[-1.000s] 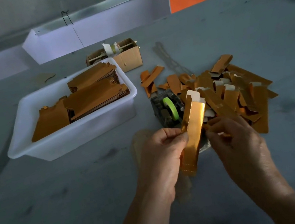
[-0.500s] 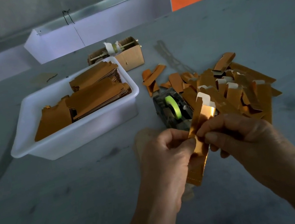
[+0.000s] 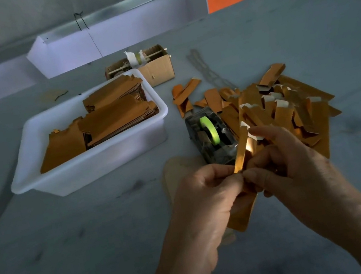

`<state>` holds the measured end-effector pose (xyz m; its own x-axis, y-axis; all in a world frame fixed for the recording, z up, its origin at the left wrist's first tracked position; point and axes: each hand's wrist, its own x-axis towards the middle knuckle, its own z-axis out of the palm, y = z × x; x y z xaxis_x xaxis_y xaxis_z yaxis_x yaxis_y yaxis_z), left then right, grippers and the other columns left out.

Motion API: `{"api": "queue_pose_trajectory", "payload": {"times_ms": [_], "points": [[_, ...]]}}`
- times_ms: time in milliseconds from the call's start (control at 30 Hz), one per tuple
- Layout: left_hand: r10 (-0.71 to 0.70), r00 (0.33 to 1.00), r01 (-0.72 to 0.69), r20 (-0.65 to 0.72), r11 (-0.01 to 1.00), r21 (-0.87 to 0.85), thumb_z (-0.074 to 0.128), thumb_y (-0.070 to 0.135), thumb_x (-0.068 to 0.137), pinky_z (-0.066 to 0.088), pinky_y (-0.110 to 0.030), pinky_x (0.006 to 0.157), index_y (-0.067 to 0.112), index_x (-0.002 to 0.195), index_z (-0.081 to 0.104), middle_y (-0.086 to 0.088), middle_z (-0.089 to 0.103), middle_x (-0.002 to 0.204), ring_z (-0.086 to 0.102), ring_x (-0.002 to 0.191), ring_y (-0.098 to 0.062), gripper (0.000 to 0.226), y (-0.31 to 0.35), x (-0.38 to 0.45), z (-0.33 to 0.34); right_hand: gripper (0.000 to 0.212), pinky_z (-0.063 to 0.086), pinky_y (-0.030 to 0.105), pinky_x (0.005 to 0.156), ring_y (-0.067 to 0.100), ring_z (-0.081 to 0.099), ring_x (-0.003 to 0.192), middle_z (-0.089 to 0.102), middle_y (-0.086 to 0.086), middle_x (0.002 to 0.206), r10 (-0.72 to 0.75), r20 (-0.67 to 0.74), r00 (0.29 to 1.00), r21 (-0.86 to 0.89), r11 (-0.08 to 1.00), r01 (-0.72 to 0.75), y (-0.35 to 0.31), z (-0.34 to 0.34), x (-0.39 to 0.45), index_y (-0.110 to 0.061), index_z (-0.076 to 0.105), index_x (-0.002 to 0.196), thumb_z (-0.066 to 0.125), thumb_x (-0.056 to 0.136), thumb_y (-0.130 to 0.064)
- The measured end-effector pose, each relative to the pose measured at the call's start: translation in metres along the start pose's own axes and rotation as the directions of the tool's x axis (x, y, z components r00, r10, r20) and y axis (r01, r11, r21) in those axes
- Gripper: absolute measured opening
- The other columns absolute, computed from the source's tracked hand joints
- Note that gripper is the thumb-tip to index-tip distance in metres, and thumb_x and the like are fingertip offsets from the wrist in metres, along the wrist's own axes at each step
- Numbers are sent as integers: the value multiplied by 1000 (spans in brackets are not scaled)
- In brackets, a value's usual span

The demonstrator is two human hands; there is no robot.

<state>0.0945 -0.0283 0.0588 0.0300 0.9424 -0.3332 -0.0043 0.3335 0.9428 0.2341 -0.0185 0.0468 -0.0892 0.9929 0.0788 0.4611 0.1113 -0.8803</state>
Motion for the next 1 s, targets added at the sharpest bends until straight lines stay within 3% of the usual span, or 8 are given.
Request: {"api": "queue_pose_trajectory", "payload": {"times_ms": [133,300,500,700,833,933,1000], "points": [[31,999,-31,-13,999,7,71,21,82,59,-25,69,12,85,73,-1,76,77,73,74,-14,9,-3,0,-1,53,48,7,62,-7,61,71,66,-12,70,-3,-37,999,-53,999,1,0,4,-1,-28,44,125,69,79,-23],[59,994,-55,-94,998,43,62,14,91,58,-25,67,15,77,73,-2,75,75,73,71,-15,17,-11,2,0,55,46,5,59,-9,60,70,65,-10,70,36,-45,998,-32,999,-38,1,10,0,-31,42,125,71,79,-20],[113,979,-106,-170,993,49,59,11,92,58,-23,61,13,77,72,-4,74,71,73,67,-18,20,-14,2,6,50,50,10,63,-1,60,69,63,-10,73,51,-78,996,-98,993,-59,-6,12,-1,-30,41,126,67,84,-20],[224,936,-198,-270,973,121,65,17,88,60,-35,67,18,75,72,0,74,71,72,68,-17,15,-18,1,15,46,55,39,72,19,61,81,64,0,87,96,-123,988,-202,972,-120,-17,10,0,-28,35,123,62,86,-29],[250,927,-220,-279,966,134,64,16,89,59,-35,67,16,79,72,0,74,71,72,67,-16,12,-18,1,13,45,55,40,68,19,62,75,64,-2,81,31,-164,986,-231,970,-69,-19,13,-1,-26,34,119,63,86,-30],[220,932,-211,-289,975,64,62,14,89,58,-29,63,14,80,71,-2,74,72,72,68,-17,13,-17,1,10,50,53,36,64,16,61,72,61,-7,79,-18,-225,974,-326,944,-58,-17,10,-1,-29,32,114,66,80,-45],[199,938,-204,-282,979,12,62,13,89,60,-26,63,15,79,72,-3,74,74,73,70,-18,14,-15,0,9,58,53,32,64,10,60,74,60,-9,80,10,-260,965,-289,953,-87,-14,5,1,-29,36,113,71,73,-52]]}}
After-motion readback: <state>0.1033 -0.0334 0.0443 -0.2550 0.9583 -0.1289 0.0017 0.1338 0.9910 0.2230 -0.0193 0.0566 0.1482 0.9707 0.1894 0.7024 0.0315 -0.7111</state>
